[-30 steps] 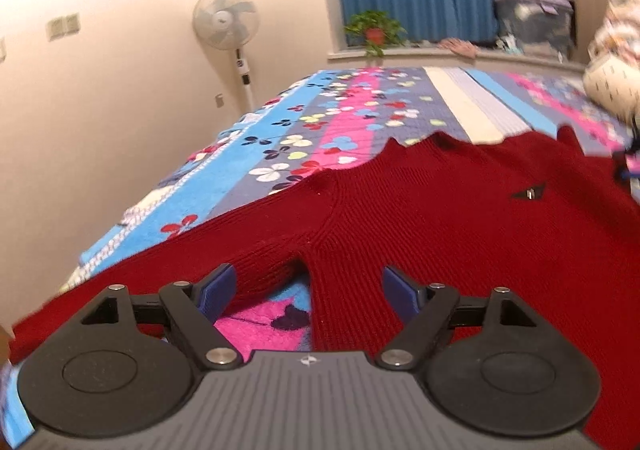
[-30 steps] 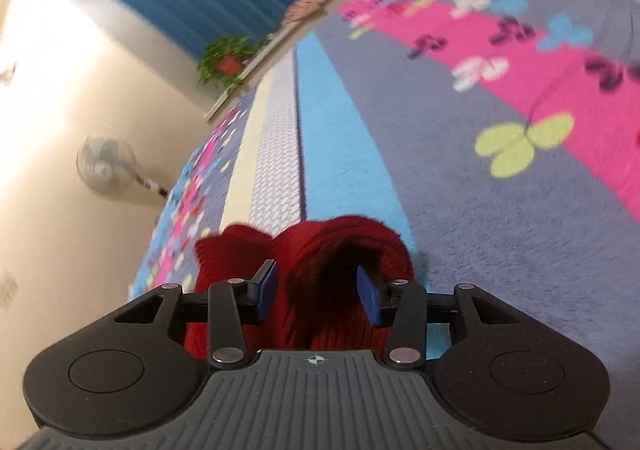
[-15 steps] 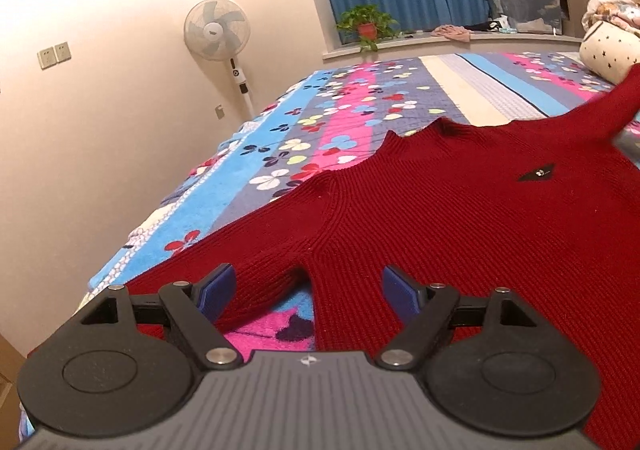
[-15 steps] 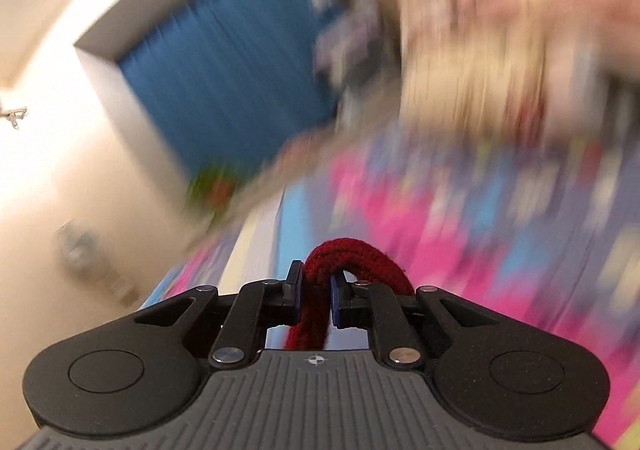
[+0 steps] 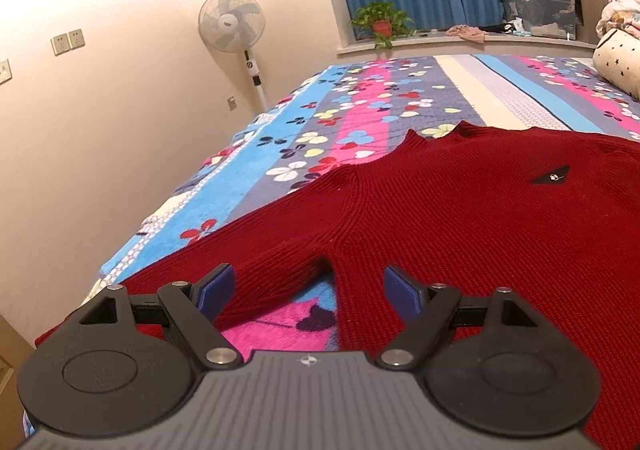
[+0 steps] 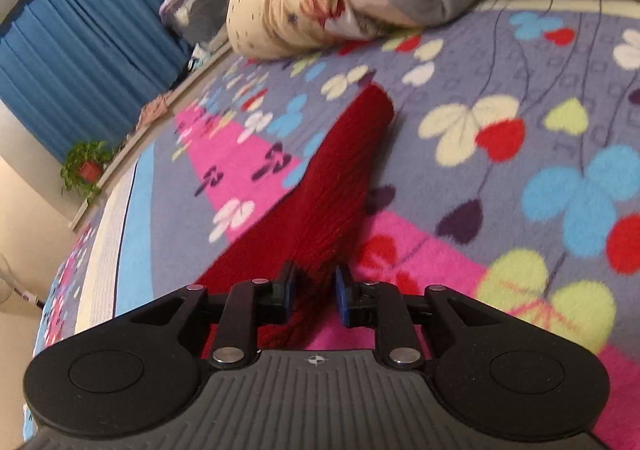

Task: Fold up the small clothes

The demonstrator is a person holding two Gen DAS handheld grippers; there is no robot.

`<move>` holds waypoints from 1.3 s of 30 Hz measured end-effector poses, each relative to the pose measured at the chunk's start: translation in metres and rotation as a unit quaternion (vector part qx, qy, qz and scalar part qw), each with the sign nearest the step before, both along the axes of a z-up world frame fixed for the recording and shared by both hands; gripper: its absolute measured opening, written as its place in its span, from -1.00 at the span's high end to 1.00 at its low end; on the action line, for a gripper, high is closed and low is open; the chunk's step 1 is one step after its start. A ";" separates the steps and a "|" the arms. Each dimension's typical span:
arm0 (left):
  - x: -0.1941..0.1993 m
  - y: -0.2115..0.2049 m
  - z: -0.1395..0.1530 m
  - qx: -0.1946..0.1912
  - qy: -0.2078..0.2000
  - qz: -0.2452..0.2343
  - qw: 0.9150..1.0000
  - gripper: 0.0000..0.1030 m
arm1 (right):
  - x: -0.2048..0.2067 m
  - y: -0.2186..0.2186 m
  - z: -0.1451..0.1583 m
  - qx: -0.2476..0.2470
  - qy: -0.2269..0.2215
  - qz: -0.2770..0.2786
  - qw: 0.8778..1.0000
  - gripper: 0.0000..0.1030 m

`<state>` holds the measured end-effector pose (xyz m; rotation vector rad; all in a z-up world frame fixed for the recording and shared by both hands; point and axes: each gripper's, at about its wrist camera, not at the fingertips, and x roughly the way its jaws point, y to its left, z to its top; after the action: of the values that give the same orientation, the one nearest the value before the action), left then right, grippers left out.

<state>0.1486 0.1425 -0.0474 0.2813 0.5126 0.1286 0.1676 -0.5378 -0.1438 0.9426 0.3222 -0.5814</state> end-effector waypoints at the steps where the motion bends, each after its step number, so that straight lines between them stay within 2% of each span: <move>1: 0.000 0.001 -0.001 -0.003 0.002 0.001 1.000 -0.66 | -0.004 -0.003 -0.001 -0.003 0.010 -0.017 1.000 0.57; 2: 0.000 0.002 -0.001 -0.008 0.003 0.002 1.000 -0.66 | -0.008 -0.007 -0.003 0.000 0.025 -0.034 0.999 0.58; 3: 0.001 0.003 0.000 -0.012 0.005 0.001 1.000 -0.66 | -0.014 -0.012 -0.004 0.006 0.044 -0.042 0.998 0.80; 4: 0.002 0.004 0.000 -0.017 0.008 -0.001 1.000 -0.66 | -0.015 -0.015 -0.005 0.007 0.056 -0.046 0.997 0.85; 6: 0.003 0.004 0.000 -0.024 0.010 -0.003 1.000 -0.66 | -0.017 -0.014 0.007 0.000 0.065 -0.047 0.997 0.76; 9: 0.001 0.003 0.001 -0.033 0.009 -0.007 0.999 -0.66 | -0.024 -0.003 0.032 -0.040 0.043 0.004 0.998 0.75; 11: -0.001 0.003 0.001 -0.045 0.012 -0.008 0.999 -0.66 | -0.035 0.008 0.050 -0.071 0.027 0.044 0.996 0.66; 13: -0.004 0.003 0.003 -0.050 0.010 -0.007 0.999 -0.66 | -0.048 0.023 0.068 -0.095 0.017 0.079 0.992 0.41; 17: -0.016 0.009 0.008 -0.064 0.012 0.000 0.998 -0.66 | -0.084 0.054 0.093 -0.120 0.016 0.151 0.981 0.33; 19: -0.026 0.013 0.012 -0.081 0.017 -0.005 0.997 -0.66 | -0.101 0.068 0.096 -0.122 0.025 0.186 0.975 0.31; 23: -0.055 0.020 0.014 -0.072 0.032 -0.002 0.997 -0.66 | -0.136 0.096 0.099 -0.123 0.053 0.250 0.959 0.25; 27: -0.088 0.033 0.008 -0.096 0.059 -0.027 0.993 -0.65 | -0.171 0.122 0.097 -0.134 0.066 0.303 0.941 0.05; 31: -0.113 0.041 -0.011 -0.145 0.111 -0.032 0.983 -0.59 | -0.195 0.141 0.082 -0.167 0.090 0.359 0.914 0.04; 34: -0.122 0.042 -0.033 -0.199 0.175 -0.016 0.964 -0.52 | -0.206 0.141 0.066 -0.171 0.108 0.373 0.905 0.04; 36: -0.121 0.038 -0.045 -0.211 0.210 -0.003 0.955 -0.41 | -0.207 0.141 0.057 -0.160 0.115 0.392 0.899 0.04; 39: -0.119 0.033 -0.054 -0.229 0.235 -0.002 0.945 -0.41 | -0.204 0.147 0.049 -0.157 0.115 0.416 0.888 0.02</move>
<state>0.0294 0.1752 -0.1015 -0.1516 0.9956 -0.0669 -0.0369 -0.3911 -0.0943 0.3488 0.7701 0.0613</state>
